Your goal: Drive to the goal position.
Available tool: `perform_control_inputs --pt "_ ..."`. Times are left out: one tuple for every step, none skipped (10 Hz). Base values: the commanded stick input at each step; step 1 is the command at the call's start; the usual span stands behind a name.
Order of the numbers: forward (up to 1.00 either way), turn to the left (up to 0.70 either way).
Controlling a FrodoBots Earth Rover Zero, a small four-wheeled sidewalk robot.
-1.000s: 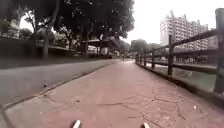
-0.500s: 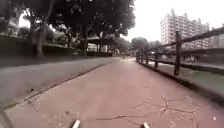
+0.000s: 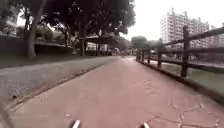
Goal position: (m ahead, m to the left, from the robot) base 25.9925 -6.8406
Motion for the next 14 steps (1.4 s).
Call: perform_control_inputs --pt "0.7 0.0" --pt "0.7 0.0" --pt "0.7 0.0" --pt "0.7 0.0" --pt "0.7 0.0" --pt "0.7 0.0" --pt "0.7 -0.07" --pt "0.7 -0.19" --pt "0.7 -0.28" --pt "0.7 -0.15" --pt "0.7 -0.01" --pt "0.7 0.0" --pt "0.7 -0.07" --pt "0.7 -0.29"
